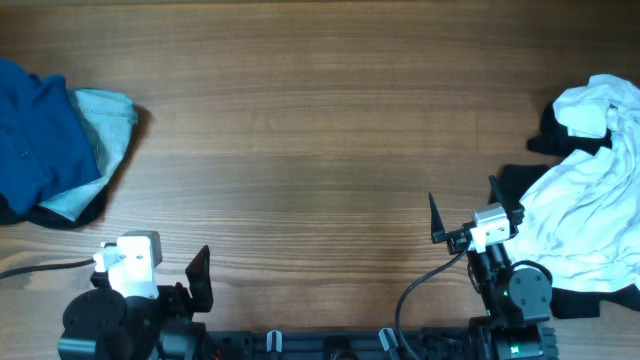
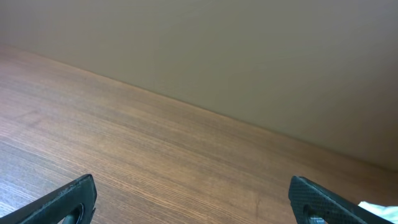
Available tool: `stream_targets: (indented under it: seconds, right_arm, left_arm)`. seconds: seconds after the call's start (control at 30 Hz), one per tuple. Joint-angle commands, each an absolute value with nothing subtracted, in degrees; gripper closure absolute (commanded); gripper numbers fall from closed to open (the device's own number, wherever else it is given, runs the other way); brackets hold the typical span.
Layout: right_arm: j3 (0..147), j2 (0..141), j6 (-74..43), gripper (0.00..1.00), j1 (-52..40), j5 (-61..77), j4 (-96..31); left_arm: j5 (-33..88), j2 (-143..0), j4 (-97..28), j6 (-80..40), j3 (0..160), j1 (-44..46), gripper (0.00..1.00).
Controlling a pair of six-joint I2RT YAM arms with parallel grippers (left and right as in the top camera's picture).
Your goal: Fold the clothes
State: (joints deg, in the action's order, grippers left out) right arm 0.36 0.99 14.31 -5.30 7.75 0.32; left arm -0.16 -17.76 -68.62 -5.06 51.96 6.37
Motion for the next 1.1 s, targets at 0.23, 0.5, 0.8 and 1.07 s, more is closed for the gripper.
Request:
stream_targets:
  seconds: [0.23, 0.5, 0.8, 1.07]
  right_arm:
    - [0.2, 0.2, 15.1, 0.00, -4.9, 9.1, 0.8]
    - [0.3, 1.0, 15.0, 0.00, -4.8, 9.1, 3.0]
    - [0.3, 0.9, 15.0, 0.00, -4.8, 9.0, 0.8]
    - [0.3, 0.9, 15.0, 0.00, -4.8, 9.0, 0.8]
  left_arm:
    - [-0.7, -17.6, -68.4, -5.0, 52.0, 6.7, 0.00]
    - [-0.7, -17.6, -68.4, -5.0, 52.0, 6.7, 0.00]
    - [-0.7, -17.6, -68.4, -5.0, 52.0, 6.7, 0.00]
    - [-0.7, -17.5, -68.4, -5.0, 52.1, 7.1, 0.00]
